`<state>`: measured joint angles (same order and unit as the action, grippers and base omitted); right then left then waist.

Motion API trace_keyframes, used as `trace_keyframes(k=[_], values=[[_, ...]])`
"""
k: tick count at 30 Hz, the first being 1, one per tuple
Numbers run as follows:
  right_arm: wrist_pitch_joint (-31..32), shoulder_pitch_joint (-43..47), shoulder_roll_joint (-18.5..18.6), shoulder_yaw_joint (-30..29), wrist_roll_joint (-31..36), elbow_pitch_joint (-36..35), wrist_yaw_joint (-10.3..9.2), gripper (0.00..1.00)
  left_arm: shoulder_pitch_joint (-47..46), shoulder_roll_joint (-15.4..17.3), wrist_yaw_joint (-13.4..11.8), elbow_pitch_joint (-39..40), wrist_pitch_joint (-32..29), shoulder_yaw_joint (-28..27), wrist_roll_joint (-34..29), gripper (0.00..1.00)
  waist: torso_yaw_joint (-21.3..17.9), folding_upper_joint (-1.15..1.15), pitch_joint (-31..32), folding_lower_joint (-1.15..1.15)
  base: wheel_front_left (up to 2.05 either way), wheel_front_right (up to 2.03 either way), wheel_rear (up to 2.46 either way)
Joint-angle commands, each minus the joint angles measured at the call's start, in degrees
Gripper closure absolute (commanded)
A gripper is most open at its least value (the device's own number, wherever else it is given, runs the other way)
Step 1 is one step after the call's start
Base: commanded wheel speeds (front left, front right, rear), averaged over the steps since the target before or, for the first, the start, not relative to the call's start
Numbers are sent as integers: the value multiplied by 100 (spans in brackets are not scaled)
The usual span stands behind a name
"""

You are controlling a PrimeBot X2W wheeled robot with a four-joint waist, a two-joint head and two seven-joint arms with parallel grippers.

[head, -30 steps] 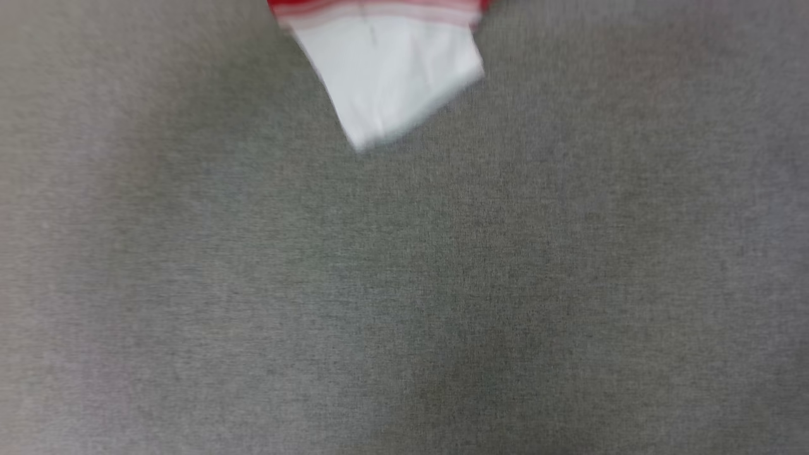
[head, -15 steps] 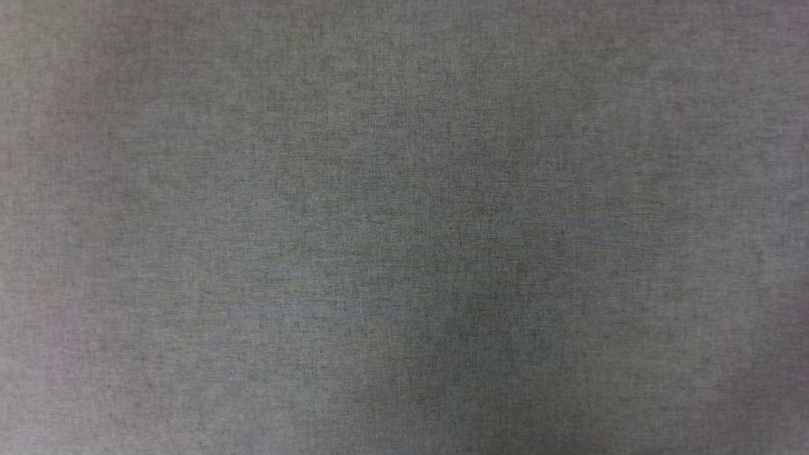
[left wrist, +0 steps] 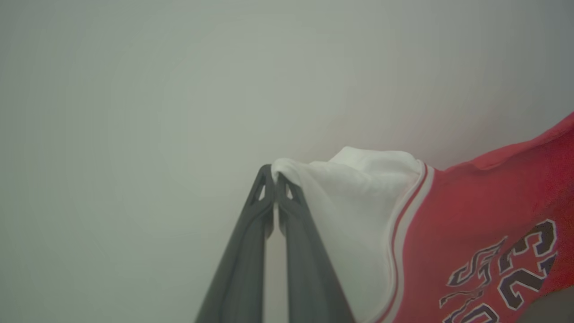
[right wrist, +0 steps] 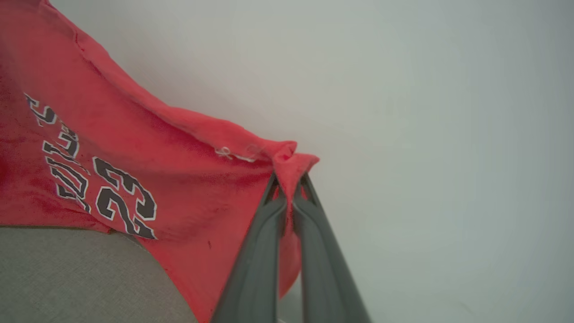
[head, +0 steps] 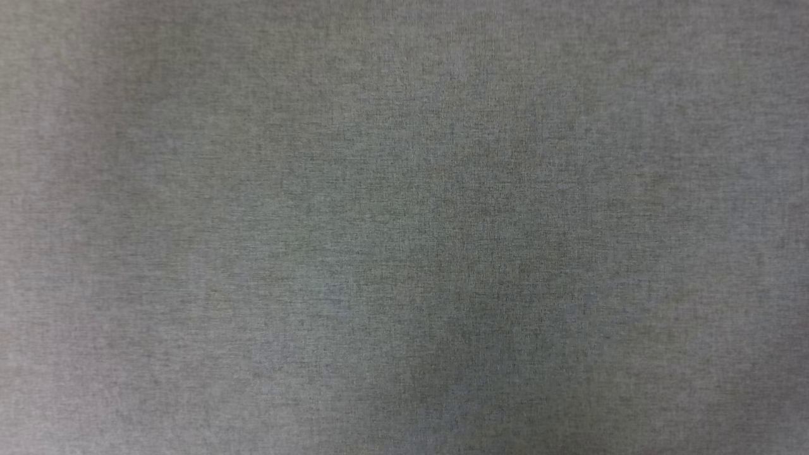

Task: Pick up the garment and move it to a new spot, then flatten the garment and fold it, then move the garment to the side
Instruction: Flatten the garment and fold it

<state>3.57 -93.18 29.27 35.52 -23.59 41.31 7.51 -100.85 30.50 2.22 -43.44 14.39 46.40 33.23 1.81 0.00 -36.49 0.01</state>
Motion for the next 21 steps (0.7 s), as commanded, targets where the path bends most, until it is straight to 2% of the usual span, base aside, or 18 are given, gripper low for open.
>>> trace_keyframes(k=[1, 2, 7, 12, 21], values=[[-162, 384, -52, 111, -128, 77, -5, 100, 490, 27, 14, 75, 51, 37, 54, 100, 11, 0, 108, -1, 0, 0, 0], [-162, 384, -52, 111, -128, 77, -5, 100, 490, 27, 14, 75, 51, 37, 54, 100, 11, 0, 108, -1, 0, 0, 0], [-447, 1300, 45, 404, -395, 43, -5, 100, 1721, 31, -125, 551, 86, 11, 104, 100, 45, 0, 420, -1, 0, 0, 0], [-562, 2283, 112, 664, -592, -181, -5, 100, 3248, 158, -428, 1326, 84, 38, 86, 100, 39, 0, 841, -1, 0, 0, 0], [-665, 4081, 569, 706, -1017, -900, -5, 100, 5745, 553, -952, 2435, 86, 161, 346, 100, 50, 0, 1645, -1, 0, 0, 0]])
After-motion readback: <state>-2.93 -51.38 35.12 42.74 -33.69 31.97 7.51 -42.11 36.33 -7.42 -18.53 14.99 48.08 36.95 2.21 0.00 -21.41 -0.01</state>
